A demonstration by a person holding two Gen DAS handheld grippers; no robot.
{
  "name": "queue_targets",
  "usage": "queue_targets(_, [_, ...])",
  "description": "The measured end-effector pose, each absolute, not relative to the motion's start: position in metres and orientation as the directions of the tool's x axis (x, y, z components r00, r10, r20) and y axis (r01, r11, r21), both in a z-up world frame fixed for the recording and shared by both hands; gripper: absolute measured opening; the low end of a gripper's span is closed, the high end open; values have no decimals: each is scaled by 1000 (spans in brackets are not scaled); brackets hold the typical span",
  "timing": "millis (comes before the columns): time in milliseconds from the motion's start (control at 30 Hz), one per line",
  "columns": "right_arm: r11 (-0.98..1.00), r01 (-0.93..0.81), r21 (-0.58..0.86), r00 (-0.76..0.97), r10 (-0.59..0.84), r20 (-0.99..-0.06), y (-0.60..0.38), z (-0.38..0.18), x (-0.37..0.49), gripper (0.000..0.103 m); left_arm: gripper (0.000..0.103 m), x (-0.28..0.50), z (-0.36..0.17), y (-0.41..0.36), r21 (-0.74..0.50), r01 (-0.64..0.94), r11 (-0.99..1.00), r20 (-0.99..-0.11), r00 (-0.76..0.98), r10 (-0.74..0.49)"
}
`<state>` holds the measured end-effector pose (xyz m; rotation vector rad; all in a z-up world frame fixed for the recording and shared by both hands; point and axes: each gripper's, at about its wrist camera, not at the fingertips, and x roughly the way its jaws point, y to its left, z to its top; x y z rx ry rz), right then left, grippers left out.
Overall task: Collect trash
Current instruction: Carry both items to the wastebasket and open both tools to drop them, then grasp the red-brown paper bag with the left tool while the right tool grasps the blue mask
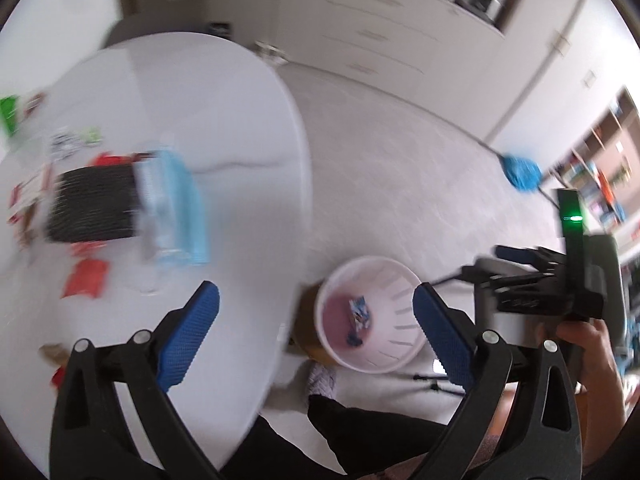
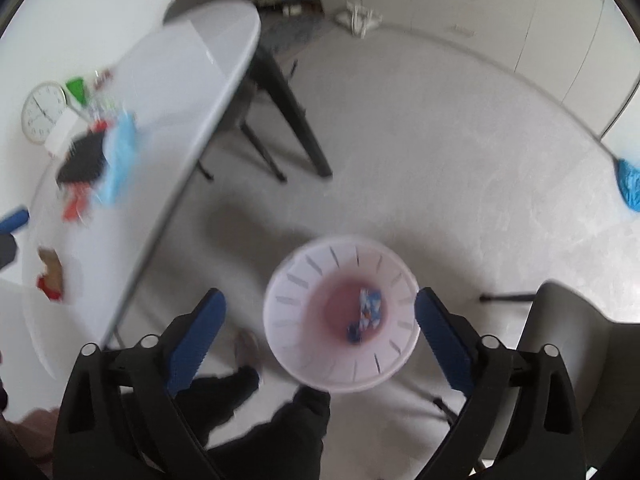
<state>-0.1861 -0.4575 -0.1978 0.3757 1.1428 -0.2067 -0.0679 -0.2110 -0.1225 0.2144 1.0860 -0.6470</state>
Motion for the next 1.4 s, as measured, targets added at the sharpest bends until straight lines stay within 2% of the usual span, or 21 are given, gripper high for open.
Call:
queue_targets(133, [925,329,192,529,-12,-849,-439,-139,-174,101,95,-58,-103,-157,-134,483,865,-854,387,-348])
queue_targets(267, [940,277,201,607,-9,-795,-409,-99,-156,101,95,-51,-100,-106,-79,375,924,-855,451,-256])
queue_targets(467, [963,175,205,635,49,-771,-357,-82,-118,101,95,-44,-113,-18,-45,187,981,-877,464,-129])
queue_targets(667, [970,99,223,618,116,-777,-306,-85,-85,101,95,-34,-167,43,-31,-5,1000,-932,361,-27])
queue_targets(833, [975,50,218,591,148,-793,-270,-88,-69,101,95,-24,-215,66,-87,-124,988,-968,246,-55])
queue_targets(1100, [985,33,171,563,123,-817,-245,-89,-61,101,95,-12,-253,61,-113,-153,982,-980,178,-85])
queue_targets(1200, [984,50,170,559,114,-822,-246,-90,-62,101,87,-14,-255,55,-140,-138,980,-976,188,-112])
queue_targets(1300, [983,67,169,551,105,-828,-249,-92,-61,101,70,-17,-257,48,-147,-112,983,-974,190,-124])
queue_targets(1367, [982,79,170,542,101,-834,-251,-94,-61,101,52,-19,-255,43,-166,-82,983,-968,205,-146])
queue_targets(1400, [982,84,168,539,97,-836,-252,-96,-60,101,50,-19,-254,43,-172,-74,982,-967,204,-154])
